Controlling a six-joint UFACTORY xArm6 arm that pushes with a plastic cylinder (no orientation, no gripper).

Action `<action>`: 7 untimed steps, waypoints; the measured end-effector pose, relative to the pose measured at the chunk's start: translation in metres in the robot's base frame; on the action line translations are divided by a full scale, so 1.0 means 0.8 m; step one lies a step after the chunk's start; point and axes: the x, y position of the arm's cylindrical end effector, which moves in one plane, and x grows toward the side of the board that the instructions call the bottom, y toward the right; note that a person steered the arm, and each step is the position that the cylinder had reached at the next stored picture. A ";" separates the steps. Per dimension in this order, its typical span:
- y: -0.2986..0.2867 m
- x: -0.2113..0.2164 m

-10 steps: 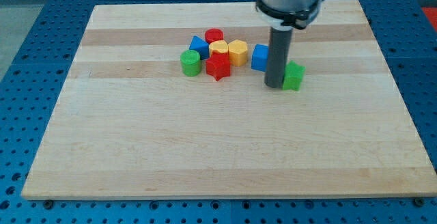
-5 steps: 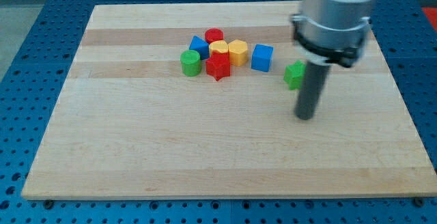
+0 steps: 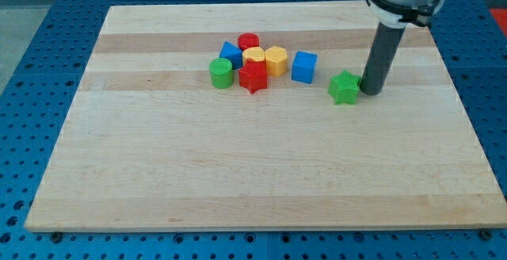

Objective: Separate the green star from the all blocks

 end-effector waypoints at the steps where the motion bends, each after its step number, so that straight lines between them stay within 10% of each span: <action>1: -0.001 -0.091; 2: -0.119 -0.057; 4: -0.094 0.038; 7: -0.061 -0.015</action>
